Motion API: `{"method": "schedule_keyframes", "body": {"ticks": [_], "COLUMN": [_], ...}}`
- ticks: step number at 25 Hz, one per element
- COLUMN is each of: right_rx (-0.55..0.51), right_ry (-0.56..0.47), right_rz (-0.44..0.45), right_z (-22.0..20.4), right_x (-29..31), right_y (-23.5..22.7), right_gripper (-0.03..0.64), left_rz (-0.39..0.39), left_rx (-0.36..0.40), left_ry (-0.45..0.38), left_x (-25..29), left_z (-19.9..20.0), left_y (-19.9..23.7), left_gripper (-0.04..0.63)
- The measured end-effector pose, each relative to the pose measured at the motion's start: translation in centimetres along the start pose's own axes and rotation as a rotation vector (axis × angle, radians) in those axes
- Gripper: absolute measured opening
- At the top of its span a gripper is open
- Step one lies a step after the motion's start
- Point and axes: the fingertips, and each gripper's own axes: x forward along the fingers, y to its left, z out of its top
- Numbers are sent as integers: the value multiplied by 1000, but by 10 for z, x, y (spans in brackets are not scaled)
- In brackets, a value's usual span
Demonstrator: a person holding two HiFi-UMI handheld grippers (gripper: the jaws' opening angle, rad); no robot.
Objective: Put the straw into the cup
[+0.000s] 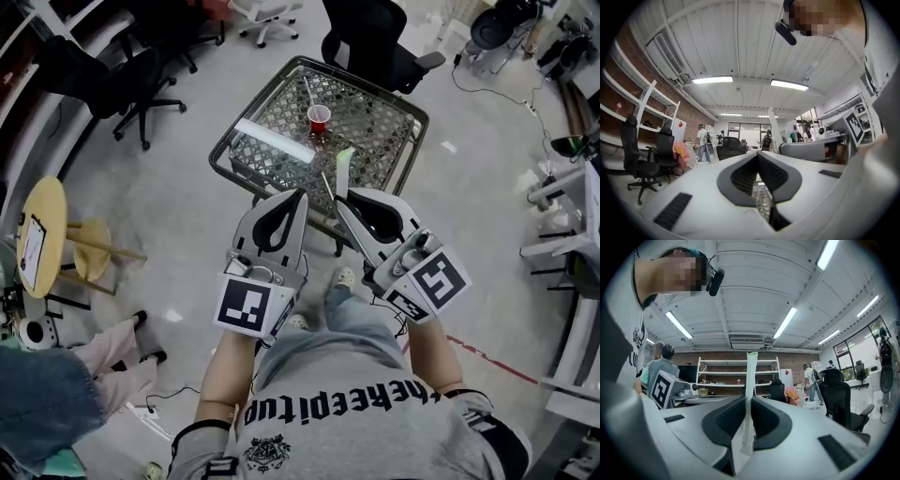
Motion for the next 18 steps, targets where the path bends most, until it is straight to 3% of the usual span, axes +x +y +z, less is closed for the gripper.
{"method": "schedule_keyframes", "body": {"ticks": [18], "right_rx": [24], "right_ry": [-7], "right_rz": [121], "right_z": [-4], "right_x": [7], "right_y": [-75], "right_gripper": [49], "left_rz": [109], "left_rx": [5], "left_ry": [6], "left_x": [71], "left_z": [-10], "left_y": [0], "left_gripper": [28]}}
